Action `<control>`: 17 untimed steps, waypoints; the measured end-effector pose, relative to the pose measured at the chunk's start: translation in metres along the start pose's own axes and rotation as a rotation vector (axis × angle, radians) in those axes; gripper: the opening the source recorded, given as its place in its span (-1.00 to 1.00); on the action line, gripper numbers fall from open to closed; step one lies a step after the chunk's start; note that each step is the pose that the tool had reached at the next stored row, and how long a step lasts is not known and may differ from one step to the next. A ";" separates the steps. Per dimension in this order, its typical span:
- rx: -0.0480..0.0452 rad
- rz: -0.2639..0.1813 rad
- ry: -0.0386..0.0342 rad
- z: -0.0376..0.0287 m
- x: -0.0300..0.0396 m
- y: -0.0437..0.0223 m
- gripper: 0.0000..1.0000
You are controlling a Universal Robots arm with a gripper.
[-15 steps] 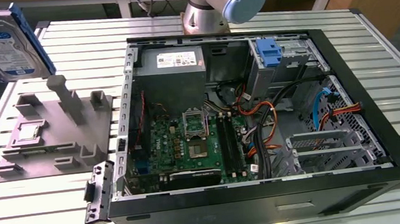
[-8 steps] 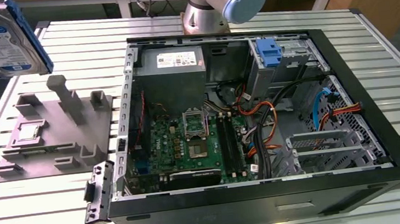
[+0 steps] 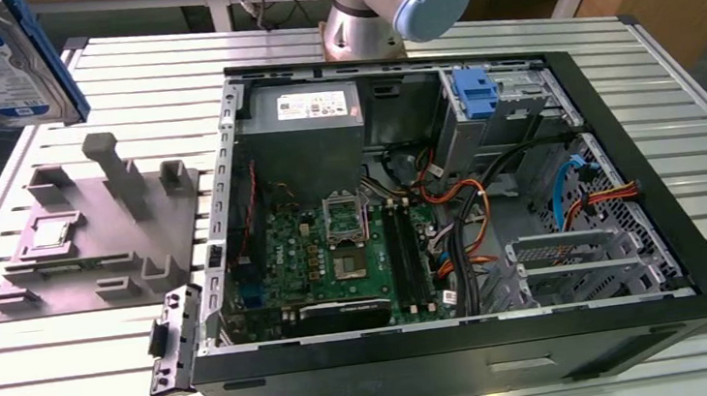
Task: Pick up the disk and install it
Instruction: 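Pick up the disk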
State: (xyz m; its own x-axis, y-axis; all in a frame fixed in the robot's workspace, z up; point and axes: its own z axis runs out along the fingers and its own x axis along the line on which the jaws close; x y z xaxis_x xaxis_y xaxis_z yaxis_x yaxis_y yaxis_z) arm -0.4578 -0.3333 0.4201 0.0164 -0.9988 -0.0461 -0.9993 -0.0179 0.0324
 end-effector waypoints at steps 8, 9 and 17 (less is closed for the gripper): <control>0.0001 0.000 0.0000 -0.0144 -0.0007 0.0005 -0.26; 0.0001 0.000 0.0000 -0.0163 -0.0007 0.0006 -0.26; 0.0007 0.017 -0.0005 -0.0224 -0.0010 0.0007 -0.26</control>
State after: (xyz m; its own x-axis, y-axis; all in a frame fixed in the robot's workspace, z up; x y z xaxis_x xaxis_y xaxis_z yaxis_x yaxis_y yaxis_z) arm -0.4578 -0.3333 0.4425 -0.0007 -0.9989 -0.0461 -0.9995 -0.0008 0.0324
